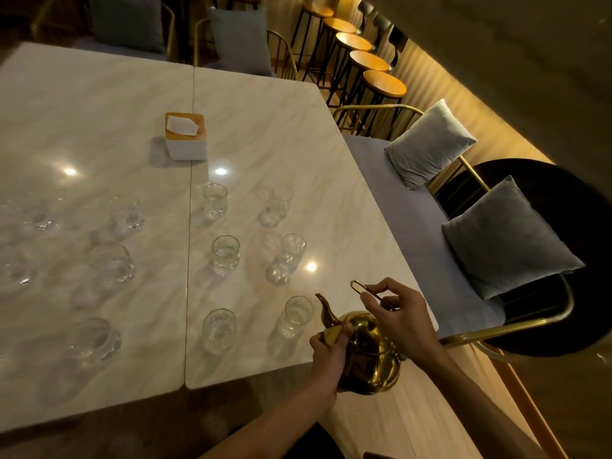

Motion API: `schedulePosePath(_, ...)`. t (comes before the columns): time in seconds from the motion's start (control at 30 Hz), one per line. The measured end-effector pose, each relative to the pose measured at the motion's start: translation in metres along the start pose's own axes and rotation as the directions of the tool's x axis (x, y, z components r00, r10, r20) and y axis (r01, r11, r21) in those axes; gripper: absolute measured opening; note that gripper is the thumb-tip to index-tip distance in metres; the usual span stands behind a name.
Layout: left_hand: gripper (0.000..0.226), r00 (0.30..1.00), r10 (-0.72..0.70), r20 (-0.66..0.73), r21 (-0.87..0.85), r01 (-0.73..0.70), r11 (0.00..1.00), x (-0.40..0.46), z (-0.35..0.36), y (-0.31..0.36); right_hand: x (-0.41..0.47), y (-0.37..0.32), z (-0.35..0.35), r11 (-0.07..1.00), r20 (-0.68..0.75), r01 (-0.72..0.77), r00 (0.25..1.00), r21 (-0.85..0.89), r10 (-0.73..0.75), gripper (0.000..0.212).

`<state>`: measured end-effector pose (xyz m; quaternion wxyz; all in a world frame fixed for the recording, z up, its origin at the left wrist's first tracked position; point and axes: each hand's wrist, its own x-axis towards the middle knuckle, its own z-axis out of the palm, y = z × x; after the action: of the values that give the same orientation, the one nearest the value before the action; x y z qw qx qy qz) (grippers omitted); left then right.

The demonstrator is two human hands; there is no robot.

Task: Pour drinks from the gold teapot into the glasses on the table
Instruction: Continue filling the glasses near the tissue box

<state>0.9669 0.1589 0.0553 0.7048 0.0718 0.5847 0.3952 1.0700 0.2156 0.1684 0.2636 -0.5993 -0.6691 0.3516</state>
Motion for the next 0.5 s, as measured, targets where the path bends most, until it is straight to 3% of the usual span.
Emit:
schedulePosePath(0.1,0.126,0.993,0.120,-0.002,0.018,-0.120,0.993,0.002,0.001,0.009,0.007,-0.002,-0.003,0.998,-0.044,0.038,0.998,0.051,-0.036,0.004)
schedulePosePath(0.17,0.132,0.981,0.193,-0.032,0.046,-0.191,0.980,0.008,0.003,0.016,0.014,-0.005,-0.006,0.995,-0.070,0.069,0.996,0.074,-0.064,0.005)
schedulePosePath(0.3,0.099,0.920,0.369,-0.131,0.156,-0.349,0.924,0.012,0.016,0.038,0.039,-0.016,-0.009,0.985,-0.109,0.141,0.986,0.101,-0.130,0.006)
schedulePosePath(0.5,0.076,0.761,0.590,-0.269,0.224,-0.547,0.807,0.034,0.044,0.064,0.090,-0.026,-0.012,0.972,-0.099,0.197,0.978,0.131,-0.185,0.011)
